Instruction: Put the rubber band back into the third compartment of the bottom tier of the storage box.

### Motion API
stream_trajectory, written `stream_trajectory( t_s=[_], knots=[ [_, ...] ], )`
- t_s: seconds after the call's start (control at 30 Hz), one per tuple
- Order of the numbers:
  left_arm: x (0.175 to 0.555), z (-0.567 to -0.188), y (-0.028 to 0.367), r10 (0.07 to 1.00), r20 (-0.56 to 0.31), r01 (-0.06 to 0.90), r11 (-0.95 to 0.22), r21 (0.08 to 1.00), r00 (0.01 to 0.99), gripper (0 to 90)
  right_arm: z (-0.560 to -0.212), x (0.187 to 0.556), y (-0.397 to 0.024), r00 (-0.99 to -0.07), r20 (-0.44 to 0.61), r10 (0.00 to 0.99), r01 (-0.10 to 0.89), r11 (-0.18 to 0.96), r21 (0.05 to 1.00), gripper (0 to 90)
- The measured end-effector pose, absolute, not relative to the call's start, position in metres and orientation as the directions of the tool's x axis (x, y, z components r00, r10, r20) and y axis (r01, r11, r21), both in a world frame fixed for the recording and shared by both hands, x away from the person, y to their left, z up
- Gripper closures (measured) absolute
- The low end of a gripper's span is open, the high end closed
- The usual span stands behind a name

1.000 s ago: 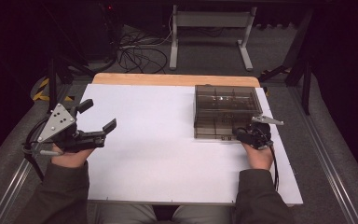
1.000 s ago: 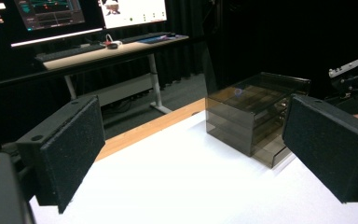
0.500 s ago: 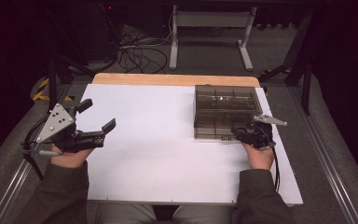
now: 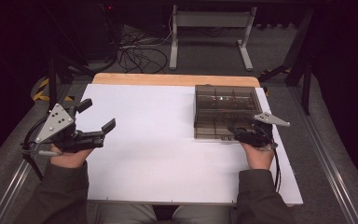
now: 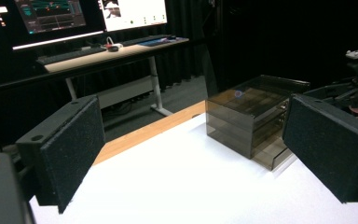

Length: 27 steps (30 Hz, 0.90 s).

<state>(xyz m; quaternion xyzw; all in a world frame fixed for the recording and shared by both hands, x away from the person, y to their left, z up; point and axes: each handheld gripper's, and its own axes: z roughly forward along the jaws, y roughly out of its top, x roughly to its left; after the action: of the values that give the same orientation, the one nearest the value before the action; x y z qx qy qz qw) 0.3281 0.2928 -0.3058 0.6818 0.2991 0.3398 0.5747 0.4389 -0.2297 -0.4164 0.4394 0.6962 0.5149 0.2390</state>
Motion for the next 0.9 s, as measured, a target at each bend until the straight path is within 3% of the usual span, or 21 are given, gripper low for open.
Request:
stream_trajectory(
  t_s=[0.9],
  knots=[
    [0.329, -0.307, 0.295, 0.802, 0.114, 0.024, -0.158, 0.987, 0.587, 6.4, -0.377, 0.418, -0.212, -0.645, 0.126, 0.753, 0.240, 0.044, 0.970, 5.2]
  ],
)
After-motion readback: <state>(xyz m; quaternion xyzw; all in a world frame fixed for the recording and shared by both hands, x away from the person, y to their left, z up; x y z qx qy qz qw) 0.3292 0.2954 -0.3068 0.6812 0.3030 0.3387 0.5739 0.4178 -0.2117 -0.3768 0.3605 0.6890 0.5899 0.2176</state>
